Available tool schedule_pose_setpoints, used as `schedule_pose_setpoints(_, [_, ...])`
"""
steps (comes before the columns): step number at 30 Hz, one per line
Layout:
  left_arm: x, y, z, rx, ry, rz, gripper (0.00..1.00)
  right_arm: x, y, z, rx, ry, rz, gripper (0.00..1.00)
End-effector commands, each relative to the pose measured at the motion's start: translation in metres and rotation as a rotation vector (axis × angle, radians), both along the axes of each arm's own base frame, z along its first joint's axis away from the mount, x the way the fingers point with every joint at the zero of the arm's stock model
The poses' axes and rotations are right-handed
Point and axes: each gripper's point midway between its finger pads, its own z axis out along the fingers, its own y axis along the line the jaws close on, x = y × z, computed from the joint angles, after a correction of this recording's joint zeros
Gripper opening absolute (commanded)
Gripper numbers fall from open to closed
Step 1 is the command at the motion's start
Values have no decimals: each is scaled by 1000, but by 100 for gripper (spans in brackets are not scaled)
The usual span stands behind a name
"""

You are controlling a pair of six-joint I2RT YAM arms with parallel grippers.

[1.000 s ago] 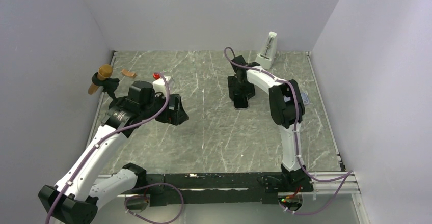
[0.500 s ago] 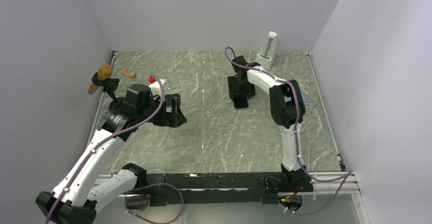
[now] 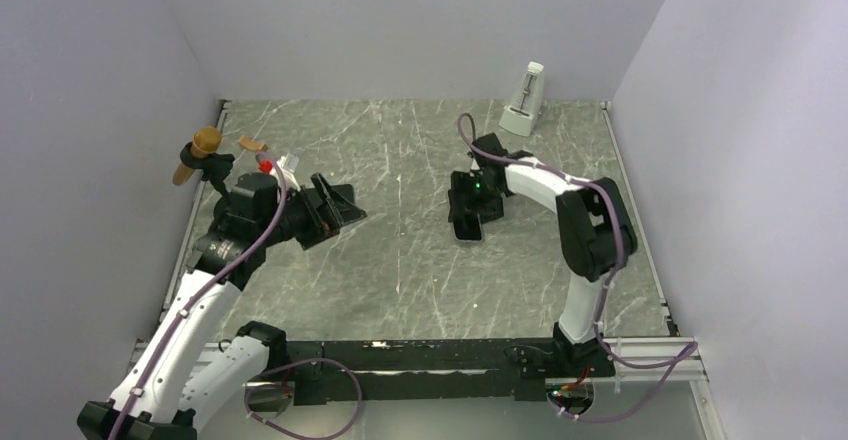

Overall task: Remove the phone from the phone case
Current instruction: Pick up the phone at the center of the board.

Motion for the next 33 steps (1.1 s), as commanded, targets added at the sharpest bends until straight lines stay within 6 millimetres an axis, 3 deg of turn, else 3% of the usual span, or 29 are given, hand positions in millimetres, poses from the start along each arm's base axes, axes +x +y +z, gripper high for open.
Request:
schedule_pose_setpoints(1, [3, -29, 7, -357, 128, 63, 96, -11, 28, 43, 243, -117, -2, 0])
schedule_pose_setpoints(4, [3, -36, 2, -422, 146, 84, 93, -27, 35, 46, 332, -121, -11, 0])
schedule_pose_setpoints(9, [-4, -48, -9, -319, 216, 120, 92, -51, 50, 58, 436, -122, 19, 0])
schedule_pose_setpoints(13, [-3, -71, -16, -335, 256, 55, 89, -81, 70, 88, 528, -116, 97, 0])
schedule_pose_setpoints(17, [16, -68, -17, -309, 206, 124, 87, -108, 87, 118, 579, -132, 180, 0])
schedule_pose_setpoints(20, [21, -71, -20, -310, 218, 140, 79, -124, 99, 132, 599, -137, 216, 0])
schedule_pose_setpoints(26, [26, -75, -10, -286, 123, 122, 71, -147, 128, 158, 645, -146, 288, 0])
schedule_pose_setpoints(33, [14, -79, -27, -254, 161, 125, 59, -159, 143, 185, 669, -169, 326, 0])
